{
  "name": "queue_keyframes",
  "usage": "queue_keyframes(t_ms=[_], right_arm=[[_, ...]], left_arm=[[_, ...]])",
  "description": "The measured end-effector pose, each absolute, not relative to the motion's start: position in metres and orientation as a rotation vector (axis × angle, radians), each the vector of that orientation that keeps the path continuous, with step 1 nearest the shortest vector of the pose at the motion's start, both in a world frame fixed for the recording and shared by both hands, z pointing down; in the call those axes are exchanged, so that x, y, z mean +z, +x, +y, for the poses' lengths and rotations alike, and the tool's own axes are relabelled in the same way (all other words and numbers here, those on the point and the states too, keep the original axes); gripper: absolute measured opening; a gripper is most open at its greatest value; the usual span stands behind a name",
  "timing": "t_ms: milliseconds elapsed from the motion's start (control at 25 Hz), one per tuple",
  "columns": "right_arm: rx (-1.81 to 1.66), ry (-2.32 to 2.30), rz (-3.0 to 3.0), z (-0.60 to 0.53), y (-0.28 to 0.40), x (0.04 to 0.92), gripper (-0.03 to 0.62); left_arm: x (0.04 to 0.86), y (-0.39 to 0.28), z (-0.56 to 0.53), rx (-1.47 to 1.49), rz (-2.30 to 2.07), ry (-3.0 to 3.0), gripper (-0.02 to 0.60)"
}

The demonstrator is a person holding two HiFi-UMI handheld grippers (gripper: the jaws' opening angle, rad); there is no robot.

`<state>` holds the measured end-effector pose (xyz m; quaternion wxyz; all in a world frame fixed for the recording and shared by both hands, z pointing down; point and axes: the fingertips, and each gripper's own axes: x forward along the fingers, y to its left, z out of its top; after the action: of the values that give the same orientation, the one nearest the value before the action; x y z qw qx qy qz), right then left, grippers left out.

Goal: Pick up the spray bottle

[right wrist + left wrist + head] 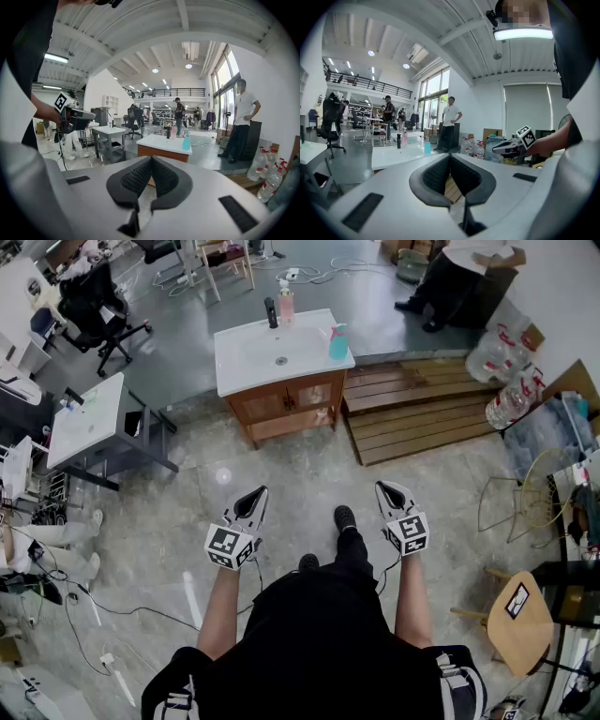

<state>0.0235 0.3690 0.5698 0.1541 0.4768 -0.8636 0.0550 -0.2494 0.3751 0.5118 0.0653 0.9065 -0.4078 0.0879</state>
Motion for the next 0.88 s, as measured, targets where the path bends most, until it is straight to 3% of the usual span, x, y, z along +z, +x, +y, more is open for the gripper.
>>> queue_keyframes(t_ms=[880], right_arm=[[0.190,1.396,-2.546,0.385,0.025,0.564,0.017]], left_arm=[[0.505,-0.238,0.383,0.233,-1.215,2.741,0.025]])
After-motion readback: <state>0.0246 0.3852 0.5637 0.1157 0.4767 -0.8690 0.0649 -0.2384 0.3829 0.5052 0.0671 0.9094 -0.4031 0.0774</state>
